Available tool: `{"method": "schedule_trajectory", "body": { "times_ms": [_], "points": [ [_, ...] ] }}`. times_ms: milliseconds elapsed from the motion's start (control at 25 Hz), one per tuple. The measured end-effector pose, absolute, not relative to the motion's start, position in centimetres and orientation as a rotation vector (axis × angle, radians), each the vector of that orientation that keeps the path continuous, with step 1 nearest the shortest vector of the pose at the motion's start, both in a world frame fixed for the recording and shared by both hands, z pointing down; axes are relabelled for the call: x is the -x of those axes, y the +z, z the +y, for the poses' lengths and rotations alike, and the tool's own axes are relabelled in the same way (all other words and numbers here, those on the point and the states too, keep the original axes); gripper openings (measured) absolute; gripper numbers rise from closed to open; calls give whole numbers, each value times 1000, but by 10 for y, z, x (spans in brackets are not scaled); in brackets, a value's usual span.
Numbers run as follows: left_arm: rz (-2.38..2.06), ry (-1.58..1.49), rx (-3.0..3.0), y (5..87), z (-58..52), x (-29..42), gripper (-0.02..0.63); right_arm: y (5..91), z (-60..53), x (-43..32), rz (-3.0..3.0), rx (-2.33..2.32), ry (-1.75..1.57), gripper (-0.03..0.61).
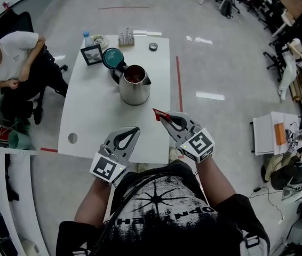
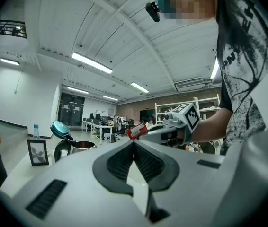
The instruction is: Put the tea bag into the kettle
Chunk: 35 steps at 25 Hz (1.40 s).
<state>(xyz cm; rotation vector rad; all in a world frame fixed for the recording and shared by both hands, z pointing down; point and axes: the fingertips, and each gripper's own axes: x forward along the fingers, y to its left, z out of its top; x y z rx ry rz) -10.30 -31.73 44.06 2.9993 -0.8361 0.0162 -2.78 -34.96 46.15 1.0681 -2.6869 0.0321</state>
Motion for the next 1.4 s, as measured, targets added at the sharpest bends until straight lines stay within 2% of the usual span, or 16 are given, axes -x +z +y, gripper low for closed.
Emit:
{"method": "schedule_trajectory", "body": {
  "times_ms": [400, 840, 1400],
  "points": [
    [-1036, 44, -2911, 443, -337, 95, 8, 453, -402, 22, -2737, -893, -14, 15],
    [-1235, -3, -2798, 447, -348, 84, 8, 459, -478, 49, -2712, -644, -91, 15],
    [-1558, 37, -2606, 456, -350, 115, 8, 492, -556, 86, -2650, -533, -108, 15]
  ]
}}
